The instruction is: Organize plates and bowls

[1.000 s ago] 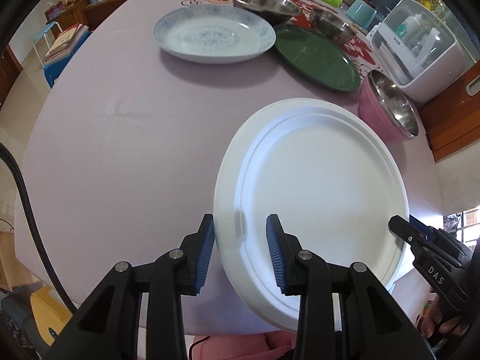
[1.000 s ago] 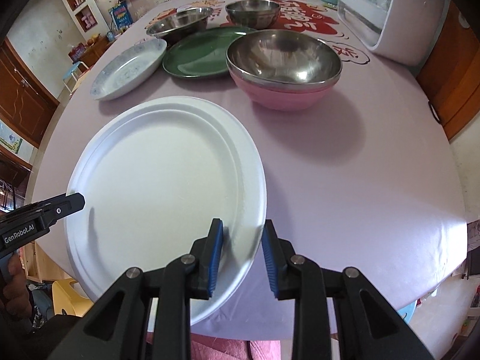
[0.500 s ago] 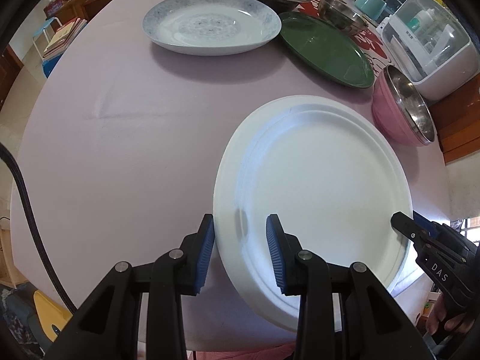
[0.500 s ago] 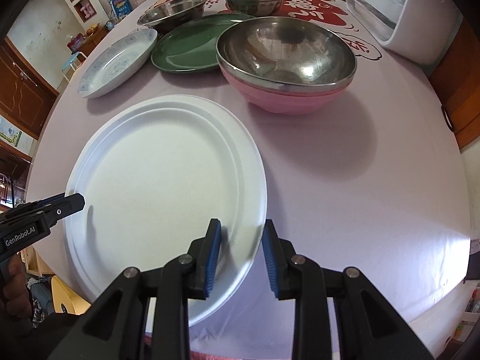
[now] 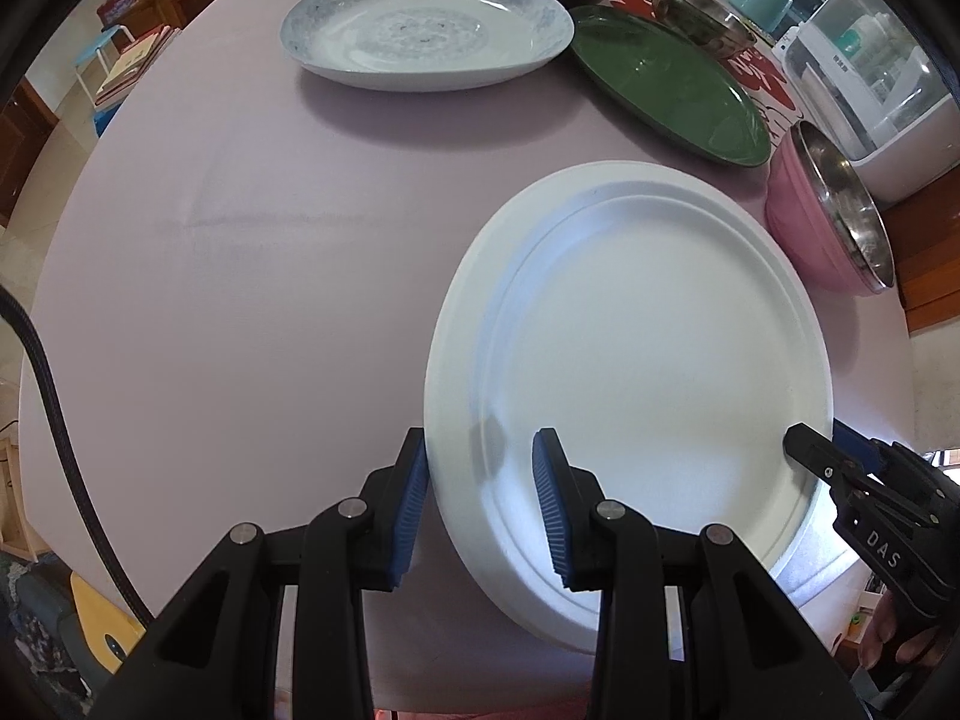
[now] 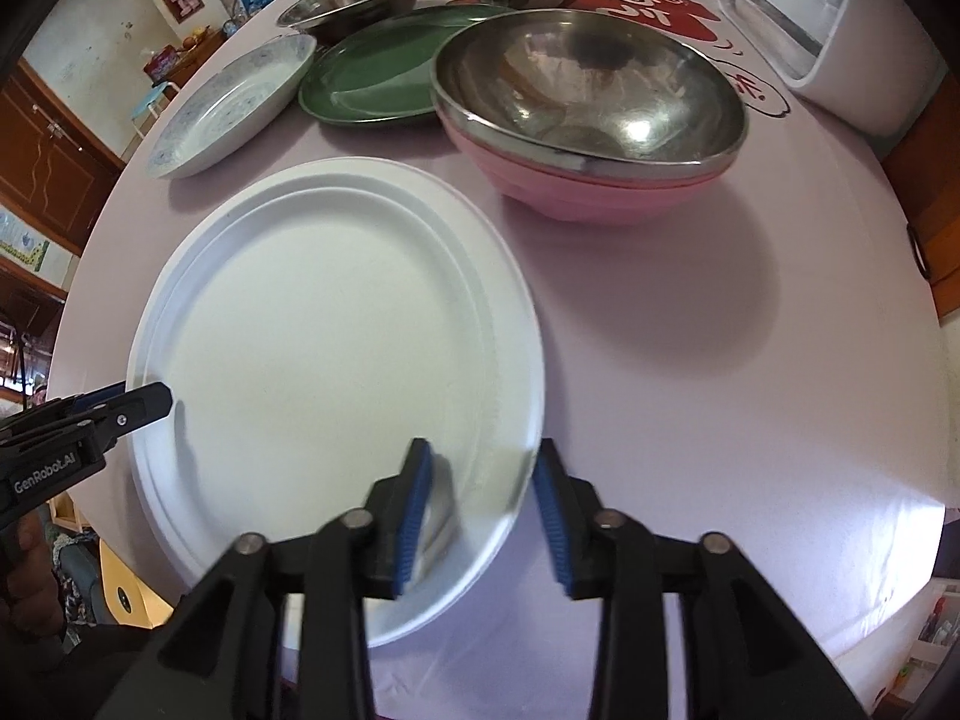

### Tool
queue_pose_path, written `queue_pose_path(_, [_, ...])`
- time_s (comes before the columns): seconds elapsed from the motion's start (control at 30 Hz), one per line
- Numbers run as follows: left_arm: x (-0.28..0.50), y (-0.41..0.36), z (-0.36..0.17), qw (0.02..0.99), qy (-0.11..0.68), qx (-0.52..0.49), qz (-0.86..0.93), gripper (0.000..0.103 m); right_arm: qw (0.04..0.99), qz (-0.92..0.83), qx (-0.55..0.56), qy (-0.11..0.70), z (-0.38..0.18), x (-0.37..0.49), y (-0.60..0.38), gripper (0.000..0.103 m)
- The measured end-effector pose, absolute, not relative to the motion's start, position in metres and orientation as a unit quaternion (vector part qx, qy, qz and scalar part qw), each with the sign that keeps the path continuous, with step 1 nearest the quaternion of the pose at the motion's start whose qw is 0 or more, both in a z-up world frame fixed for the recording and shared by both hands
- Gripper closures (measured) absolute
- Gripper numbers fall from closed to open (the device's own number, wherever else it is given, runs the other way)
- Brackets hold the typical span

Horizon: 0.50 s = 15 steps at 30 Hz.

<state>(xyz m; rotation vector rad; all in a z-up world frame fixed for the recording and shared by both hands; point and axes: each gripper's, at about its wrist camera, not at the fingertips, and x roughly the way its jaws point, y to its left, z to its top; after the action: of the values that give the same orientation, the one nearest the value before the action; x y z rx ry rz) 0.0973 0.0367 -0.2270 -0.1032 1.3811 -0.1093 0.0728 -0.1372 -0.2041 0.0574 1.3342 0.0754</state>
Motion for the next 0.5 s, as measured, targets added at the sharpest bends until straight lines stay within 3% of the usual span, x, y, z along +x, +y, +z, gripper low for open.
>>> queue_pose_path(0.1, [0.095,0.033,-0.227,0.771,0.634,-0.040,-0.043,0.068,0.783,0.041,0.020,0.620,-0.205,0.071,-0.133,0.052])
queue_pose_path(0.5, [0.077,0.036,-0.209,0.796,0.603,-0.037,-0.042,0.065,0.804,0.014,0.034,0.594,-0.194,0.050,-0.138,0.052])
